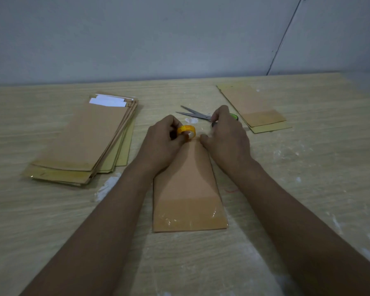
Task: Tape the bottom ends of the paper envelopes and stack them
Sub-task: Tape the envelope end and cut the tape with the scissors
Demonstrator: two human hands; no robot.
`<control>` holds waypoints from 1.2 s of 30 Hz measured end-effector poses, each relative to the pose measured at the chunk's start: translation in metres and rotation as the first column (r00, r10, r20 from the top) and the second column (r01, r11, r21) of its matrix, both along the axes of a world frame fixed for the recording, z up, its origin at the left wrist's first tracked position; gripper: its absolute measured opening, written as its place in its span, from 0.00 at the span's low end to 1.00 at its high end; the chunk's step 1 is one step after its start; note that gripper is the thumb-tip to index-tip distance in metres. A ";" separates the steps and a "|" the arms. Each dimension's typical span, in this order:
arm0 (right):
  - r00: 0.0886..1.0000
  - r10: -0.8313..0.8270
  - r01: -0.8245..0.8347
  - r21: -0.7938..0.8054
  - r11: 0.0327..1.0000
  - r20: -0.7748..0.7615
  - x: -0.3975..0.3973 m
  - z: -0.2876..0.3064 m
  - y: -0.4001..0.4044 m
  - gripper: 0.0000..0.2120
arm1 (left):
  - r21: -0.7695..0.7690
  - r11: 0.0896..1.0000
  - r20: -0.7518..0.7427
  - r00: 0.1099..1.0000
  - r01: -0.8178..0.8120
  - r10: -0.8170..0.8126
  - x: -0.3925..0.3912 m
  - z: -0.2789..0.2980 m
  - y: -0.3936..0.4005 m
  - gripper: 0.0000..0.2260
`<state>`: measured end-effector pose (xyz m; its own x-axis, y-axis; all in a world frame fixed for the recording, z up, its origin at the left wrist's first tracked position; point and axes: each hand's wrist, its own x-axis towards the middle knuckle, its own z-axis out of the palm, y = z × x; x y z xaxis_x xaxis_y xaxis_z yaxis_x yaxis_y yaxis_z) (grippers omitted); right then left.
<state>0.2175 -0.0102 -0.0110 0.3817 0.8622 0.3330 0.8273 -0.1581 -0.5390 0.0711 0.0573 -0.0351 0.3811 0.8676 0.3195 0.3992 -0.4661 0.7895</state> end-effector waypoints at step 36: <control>0.915 0.110 0.047 -0.373 0.927 0.388 -0.034 -0.005 -0.033 0.37 | -0.029 0.992 0.112 0.986 -0.119 0.122 -0.009 0.004 -0.001 0.04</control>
<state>0.1839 -0.0436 -0.0155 0.2563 0.9606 0.1076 0.9656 -0.2493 -0.0745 0.0621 0.0559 -0.0312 0.2359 0.9123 0.3347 0.3587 -0.4019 0.8425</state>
